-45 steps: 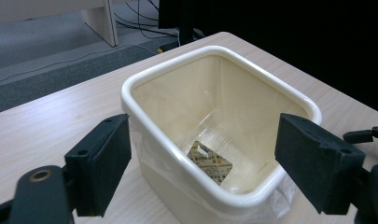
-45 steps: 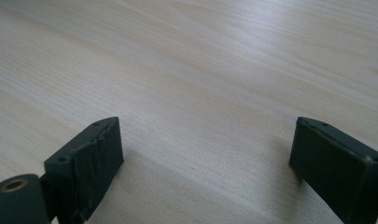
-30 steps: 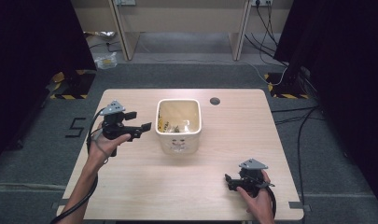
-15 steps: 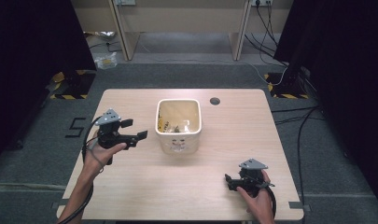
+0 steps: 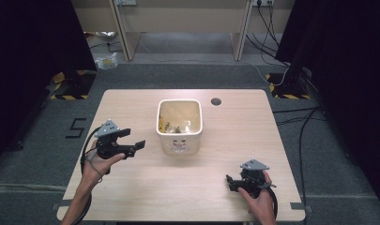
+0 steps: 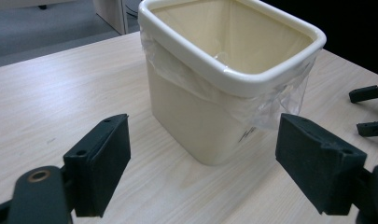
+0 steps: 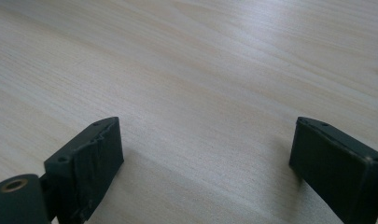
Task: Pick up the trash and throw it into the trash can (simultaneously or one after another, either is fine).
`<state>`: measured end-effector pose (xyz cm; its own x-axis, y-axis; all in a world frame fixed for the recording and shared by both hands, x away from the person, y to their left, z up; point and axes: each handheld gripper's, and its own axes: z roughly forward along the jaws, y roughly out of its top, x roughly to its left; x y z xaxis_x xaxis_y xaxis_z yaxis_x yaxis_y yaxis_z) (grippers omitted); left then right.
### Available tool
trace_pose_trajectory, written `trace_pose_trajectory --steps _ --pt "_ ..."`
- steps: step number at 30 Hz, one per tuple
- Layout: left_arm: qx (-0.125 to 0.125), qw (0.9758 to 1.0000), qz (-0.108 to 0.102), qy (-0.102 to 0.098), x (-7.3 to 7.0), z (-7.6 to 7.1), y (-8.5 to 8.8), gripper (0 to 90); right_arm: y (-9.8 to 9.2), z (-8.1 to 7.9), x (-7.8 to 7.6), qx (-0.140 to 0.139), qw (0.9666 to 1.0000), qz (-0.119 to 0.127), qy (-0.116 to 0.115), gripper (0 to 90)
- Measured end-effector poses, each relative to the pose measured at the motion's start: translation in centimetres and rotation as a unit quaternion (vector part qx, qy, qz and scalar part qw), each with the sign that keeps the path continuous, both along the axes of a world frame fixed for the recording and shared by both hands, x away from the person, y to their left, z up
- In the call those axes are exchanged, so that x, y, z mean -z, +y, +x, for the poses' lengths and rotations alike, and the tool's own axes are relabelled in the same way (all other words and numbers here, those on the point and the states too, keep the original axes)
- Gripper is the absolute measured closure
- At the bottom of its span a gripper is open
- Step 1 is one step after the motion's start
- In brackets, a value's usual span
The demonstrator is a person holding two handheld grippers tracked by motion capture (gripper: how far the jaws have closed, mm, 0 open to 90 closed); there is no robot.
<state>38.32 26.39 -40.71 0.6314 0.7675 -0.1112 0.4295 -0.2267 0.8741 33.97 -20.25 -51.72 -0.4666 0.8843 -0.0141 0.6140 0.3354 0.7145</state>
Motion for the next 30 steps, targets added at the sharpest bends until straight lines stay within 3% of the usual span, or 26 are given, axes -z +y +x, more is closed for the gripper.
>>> trace_pose_trajectory --steps 11,20,30 --pt "-0.005 0.9999 -0.009 -0.003 1.5 -0.8 0.5 16.9 0.0 0.0 0.0 0.0 1.0 0.0 0.0 9.7" --pt "0.011 0.9998 -0.014 -0.006 2.7 -1.3 0.1 16.8 0.0 0.0 0.0 0.0 1.0 0.0 0.0 9.7" --pt "0.02 0.9997 -0.001 0.015 4.8 -1.6 -0.5 16.8 0.0 0.0 0.0 0.0 1.0 0.0 0.0 9.7"
